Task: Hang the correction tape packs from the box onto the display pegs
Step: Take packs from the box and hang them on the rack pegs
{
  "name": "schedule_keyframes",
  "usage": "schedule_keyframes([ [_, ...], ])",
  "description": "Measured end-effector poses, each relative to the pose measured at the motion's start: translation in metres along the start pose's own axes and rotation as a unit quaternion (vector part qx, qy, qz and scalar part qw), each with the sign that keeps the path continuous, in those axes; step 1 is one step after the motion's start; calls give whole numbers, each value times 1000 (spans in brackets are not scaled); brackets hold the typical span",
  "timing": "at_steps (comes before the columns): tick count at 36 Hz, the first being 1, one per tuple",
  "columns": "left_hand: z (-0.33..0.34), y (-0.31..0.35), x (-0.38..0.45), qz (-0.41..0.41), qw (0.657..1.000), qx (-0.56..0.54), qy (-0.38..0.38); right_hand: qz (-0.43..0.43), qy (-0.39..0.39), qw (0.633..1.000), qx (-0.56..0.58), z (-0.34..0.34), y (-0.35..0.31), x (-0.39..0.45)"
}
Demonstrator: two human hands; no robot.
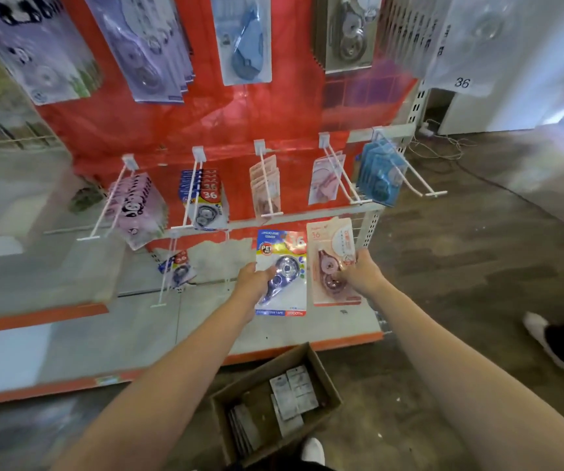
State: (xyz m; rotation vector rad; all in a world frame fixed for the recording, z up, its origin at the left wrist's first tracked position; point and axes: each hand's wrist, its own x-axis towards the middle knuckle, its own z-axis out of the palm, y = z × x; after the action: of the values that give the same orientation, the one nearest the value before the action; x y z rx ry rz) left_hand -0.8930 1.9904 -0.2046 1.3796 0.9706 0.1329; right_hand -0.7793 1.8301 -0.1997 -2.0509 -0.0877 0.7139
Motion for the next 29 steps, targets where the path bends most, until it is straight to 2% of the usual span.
schedule_keyframes([
  [6, -36, -9, 9, -4, 995, -50, 90, -29, -61, 998, -20, 39, -10, 12],
  [10, -53, -12, 11, 4, 990, -25, 139, -72, -91, 993, 4, 63, -21, 17],
  [15, -66, -9, 13, -2, 990, -19, 141, -89, -120, 988, 42, 86, -33, 28],
  [22, -74, -6, 27, -5, 990, -50, 133, -68, -101, 990, 71, 99, -39, 51],
  [29, -73, -6, 44, -14, 988, -108, 106, -87, -94, 987, 99, 107, -38, 58],
])
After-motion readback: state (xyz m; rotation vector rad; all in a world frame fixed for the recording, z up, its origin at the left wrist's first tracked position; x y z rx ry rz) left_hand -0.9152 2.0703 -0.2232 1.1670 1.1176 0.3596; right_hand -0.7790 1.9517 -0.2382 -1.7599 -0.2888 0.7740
